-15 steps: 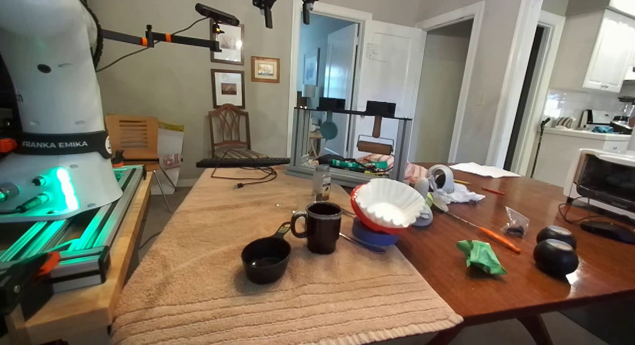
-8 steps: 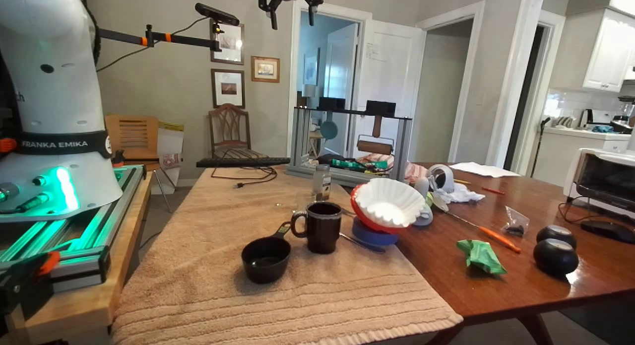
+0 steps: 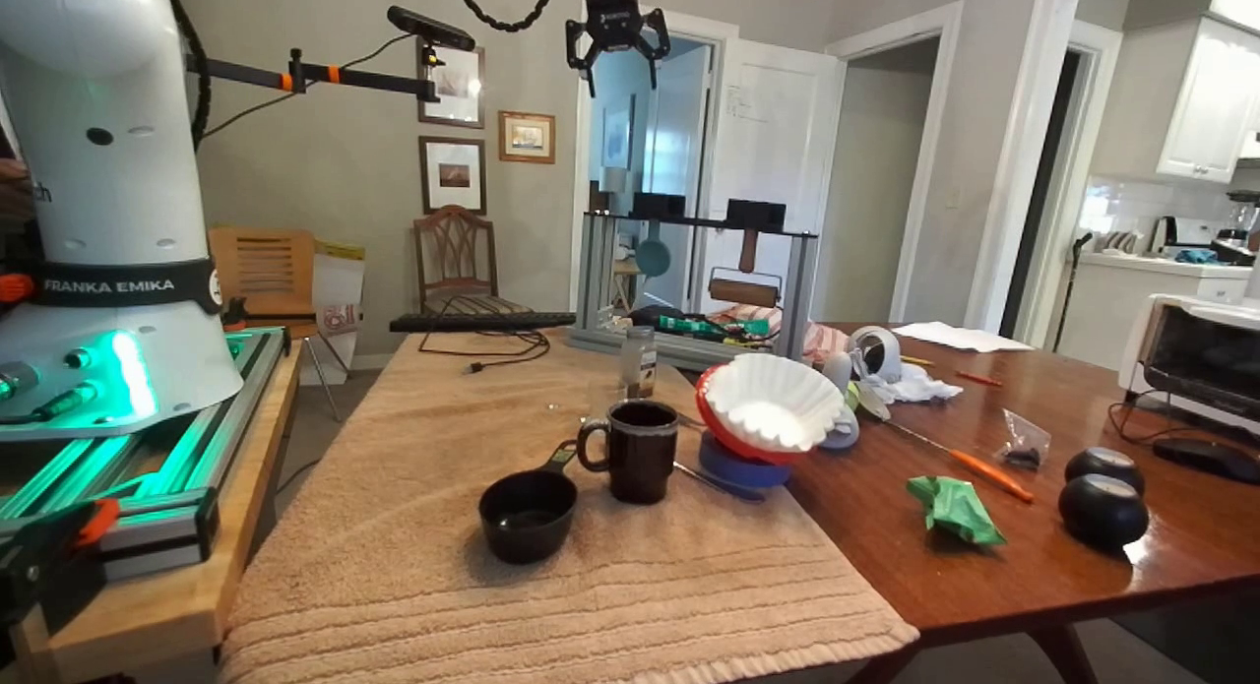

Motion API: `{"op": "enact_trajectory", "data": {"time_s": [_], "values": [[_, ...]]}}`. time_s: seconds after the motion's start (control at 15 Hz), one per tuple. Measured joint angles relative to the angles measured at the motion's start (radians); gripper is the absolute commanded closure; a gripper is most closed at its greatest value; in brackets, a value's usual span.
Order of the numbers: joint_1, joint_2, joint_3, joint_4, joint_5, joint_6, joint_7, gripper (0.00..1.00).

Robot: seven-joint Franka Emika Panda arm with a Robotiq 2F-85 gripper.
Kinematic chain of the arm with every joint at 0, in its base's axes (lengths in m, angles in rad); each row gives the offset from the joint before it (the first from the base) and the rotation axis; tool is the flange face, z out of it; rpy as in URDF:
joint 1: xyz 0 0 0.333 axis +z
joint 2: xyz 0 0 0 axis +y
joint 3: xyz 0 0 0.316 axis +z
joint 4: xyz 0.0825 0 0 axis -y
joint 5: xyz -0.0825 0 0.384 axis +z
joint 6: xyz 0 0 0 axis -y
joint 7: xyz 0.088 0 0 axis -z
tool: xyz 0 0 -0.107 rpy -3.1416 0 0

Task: Roll the wooden roller over the towel.

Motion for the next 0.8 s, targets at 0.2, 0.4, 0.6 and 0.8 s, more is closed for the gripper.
{"op": "enact_trajectory", "data": {"time_s": [0.2,0.4,0.6,0.8], "values": [[-0.010,0.155,0.012,0.169,-0.028,-0.124,0.014,0.00],[-0.025,0.283,0.014,0.337,-0.024,-0.314,0.014,0.00],[-0.036,0.388,0.031,0.491,0.043,-0.435,-0.019,0.00],[-0.039,0.429,0.040,0.551,0.059,-0.456,-0.027,0.00]]}}
